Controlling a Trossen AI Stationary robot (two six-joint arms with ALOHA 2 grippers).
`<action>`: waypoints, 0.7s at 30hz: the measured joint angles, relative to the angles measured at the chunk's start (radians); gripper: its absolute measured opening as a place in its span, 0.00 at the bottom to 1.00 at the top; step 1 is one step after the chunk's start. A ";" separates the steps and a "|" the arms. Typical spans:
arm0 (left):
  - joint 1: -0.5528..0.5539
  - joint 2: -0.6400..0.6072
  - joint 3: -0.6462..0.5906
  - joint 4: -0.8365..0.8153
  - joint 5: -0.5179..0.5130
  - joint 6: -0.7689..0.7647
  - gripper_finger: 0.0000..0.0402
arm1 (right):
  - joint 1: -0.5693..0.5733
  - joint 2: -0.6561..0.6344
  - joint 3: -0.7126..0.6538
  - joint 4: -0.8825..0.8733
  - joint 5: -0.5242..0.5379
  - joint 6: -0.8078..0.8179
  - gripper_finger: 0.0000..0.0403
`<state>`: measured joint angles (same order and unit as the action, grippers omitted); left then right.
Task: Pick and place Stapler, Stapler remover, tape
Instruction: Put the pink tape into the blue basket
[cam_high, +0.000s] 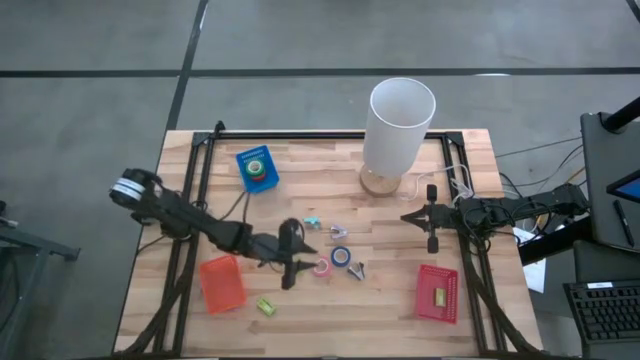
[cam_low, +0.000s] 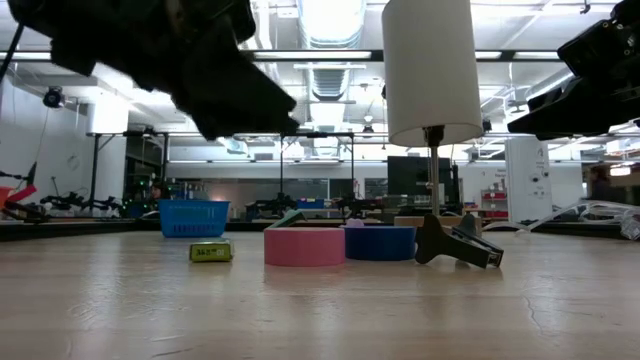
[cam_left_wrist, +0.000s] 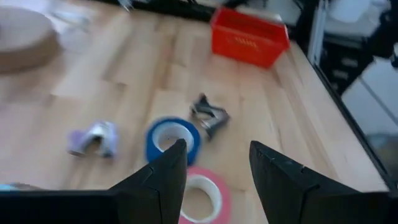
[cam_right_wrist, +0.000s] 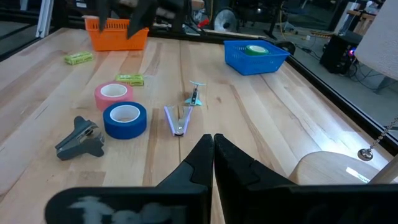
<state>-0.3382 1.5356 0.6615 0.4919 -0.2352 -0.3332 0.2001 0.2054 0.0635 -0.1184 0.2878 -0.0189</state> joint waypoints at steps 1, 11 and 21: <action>-0.008 0.027 0.006 0.019 0.000 0.000 0.44 | 0.000 0.000 0.000 0.000 0.000 0.000 0.02; -0.035 0.209 0.181 -0.138 0.051 -0.028 0.44 | 0.000 0.000 0.000 0.000 0.000 0.000 0.02; -0.038 0.284 0.288 -0.338 0.030 -0.040 0.44 | 0.000 0.001 0.000 0.000 0.000 0.000 0.02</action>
<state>-0.3767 1.8191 0.9498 0.1537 -0.2048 -0.3735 0.1998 0.2060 0.0635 -0.1185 0.2878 -0.0190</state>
